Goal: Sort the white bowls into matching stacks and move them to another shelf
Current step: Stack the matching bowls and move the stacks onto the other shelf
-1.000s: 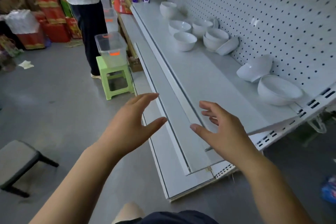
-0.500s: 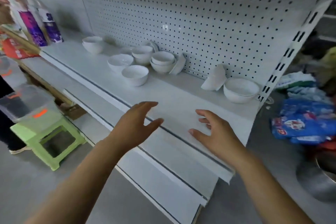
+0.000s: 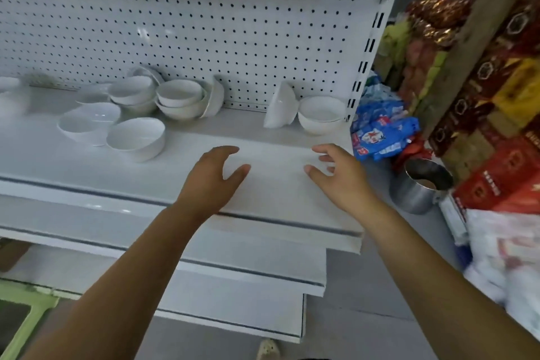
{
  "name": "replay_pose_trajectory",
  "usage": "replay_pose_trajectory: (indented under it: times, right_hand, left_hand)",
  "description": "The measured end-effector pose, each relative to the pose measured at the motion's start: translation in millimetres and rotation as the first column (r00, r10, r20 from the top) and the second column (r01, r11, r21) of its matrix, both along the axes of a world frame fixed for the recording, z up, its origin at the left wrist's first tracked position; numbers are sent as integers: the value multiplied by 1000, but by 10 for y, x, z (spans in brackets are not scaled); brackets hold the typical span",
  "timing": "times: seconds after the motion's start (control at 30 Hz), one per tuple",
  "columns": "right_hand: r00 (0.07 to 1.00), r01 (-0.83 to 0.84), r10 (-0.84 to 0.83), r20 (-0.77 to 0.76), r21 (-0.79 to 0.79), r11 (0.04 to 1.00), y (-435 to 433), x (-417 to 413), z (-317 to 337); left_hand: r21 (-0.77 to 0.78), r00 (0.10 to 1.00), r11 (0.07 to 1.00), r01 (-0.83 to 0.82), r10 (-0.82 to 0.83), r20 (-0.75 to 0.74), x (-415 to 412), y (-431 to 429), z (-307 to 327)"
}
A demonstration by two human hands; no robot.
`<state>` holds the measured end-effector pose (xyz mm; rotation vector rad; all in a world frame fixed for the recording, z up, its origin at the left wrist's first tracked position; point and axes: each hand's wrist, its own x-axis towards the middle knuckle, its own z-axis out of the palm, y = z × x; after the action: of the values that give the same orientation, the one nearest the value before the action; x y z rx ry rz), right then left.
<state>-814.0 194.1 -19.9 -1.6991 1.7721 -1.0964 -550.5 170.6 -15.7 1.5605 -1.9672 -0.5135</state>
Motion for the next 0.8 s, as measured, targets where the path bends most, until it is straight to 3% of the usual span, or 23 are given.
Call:
replay_pose_trajectory:
  times: [0.23,0.4,0.5,0.63,0.8]
  right_hand:
    - [982,174,-159,107,-150,973,-524,-34,-121]
    - [959,213,-262,-106,-341,916,-878,-226,-170]
    - [950,139,-205,-234,-268,953,-1025,-367,-152]
    - [884,22,-84,-460,-138,990,-1233,-502,-137]
    - [885,-30,-32,-465,-125,992,-1292,-551,-105]
  left_hand:
    - [-4,993,999,44,-44,-112,-425,-619,25]
    - [53,984,998,43,-33,-177,-669,-1104,50]
    - [104,969,993,59,-32,-245,-794,-1272,37]
    - [85,976,994,70,-51,-210,-905,-1444,-34]
    - [48,982,999,25,-15,-186,-870,-1521,-45]
